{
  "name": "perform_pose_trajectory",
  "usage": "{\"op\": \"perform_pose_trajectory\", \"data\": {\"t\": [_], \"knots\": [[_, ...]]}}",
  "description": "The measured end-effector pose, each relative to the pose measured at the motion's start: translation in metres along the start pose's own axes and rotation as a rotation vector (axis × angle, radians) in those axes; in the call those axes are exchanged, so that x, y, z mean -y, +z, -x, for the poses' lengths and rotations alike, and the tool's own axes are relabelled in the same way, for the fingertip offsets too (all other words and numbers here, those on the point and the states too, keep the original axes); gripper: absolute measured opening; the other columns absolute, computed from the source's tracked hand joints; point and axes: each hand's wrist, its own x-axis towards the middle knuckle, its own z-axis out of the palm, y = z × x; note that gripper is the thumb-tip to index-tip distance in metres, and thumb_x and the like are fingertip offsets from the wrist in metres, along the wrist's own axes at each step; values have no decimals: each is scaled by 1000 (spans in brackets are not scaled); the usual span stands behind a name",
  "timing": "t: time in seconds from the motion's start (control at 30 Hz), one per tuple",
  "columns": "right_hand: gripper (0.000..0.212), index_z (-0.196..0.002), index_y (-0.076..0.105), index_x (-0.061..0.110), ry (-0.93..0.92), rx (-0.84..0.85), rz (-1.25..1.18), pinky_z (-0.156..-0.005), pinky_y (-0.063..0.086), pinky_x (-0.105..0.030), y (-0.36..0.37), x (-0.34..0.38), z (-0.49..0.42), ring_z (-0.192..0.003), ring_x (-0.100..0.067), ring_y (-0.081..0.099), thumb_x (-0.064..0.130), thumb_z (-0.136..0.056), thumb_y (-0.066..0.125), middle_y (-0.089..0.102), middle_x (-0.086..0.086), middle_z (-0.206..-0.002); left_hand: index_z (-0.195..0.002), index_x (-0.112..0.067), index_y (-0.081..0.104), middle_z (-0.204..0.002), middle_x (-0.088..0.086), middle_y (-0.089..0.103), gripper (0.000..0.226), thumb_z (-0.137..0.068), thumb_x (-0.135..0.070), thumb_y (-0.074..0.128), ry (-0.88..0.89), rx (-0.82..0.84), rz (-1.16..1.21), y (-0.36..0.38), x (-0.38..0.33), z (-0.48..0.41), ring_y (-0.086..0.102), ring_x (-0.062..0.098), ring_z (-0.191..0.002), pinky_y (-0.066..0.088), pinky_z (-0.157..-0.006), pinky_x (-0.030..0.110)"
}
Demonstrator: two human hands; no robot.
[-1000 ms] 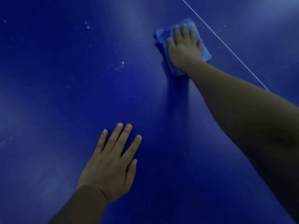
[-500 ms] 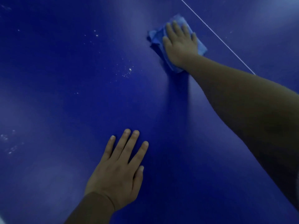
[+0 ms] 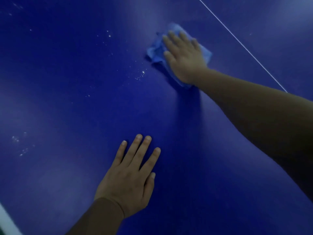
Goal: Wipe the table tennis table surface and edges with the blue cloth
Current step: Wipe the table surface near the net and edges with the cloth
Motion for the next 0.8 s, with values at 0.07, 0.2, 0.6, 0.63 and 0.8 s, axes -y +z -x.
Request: {"op": "perform_pose_trajectory", "data": {"t": [0.07, 0.2, 0.6, 0.63, 0.8], "knots": [[54, -156, 26, 11, 141, -60, 135, -115, 24, -60, -2, -61, 26, -150, -35, 19, 34, -107, 26, 22, -12, -164, -154, -19, 38, -164, 13, 25, 59, -99, -41, 35, 3, -4, 6, 0, 0, 1, 18, 32, -154, 19, -117, 56], [59, -160, 17, 17, 1001, -123, -179, -119, 7, -64, -13, -99, 58, -153, -36, 6, 40, -106, 19, 11, -7, -168, -153, -19, 39, -164, 13, 27, 58, -99, -40, 35, 5, -16, 27, -1, -1, -1, 20, 32, -153, 19, -117, 56], [54, -158, 21, 8, 188, -94, 102, -116, 21, -60, 4, 18, 69, -152, -36, 14, 30, -108, 22, 15, -14, -166, -156, -21, 35, -166, 11, 19, 58, -101, -41, 31, -20, -39, 60, -2, -3, 0, 11, 29, -155, 17, -123, 56], [54, -158, 21, 8, 362, -92, 57, -116, 19, -63, 2, -16, 80, -153, -35, 12, 30, -108, 22, 14, -13, -167, -156, -21, 34, -166, 11, 20, 58, -101, -40, 31, -15, -43, 72, -1, -3, 1, 12, 29, -155, 17, -123, 56], [59, -160, 16, 16, 753, -137, -146, -119, 7, -64, -2, 24, 85, -154, -34, 3, 40, -107, 20, 9, -8, -168, -160, -23, 18, -169, 8, 0, 61, -103, -45, 17, -23, -15, 84, -1, -2, 2, -10, 24, -155, -5, -125, 51]]}}
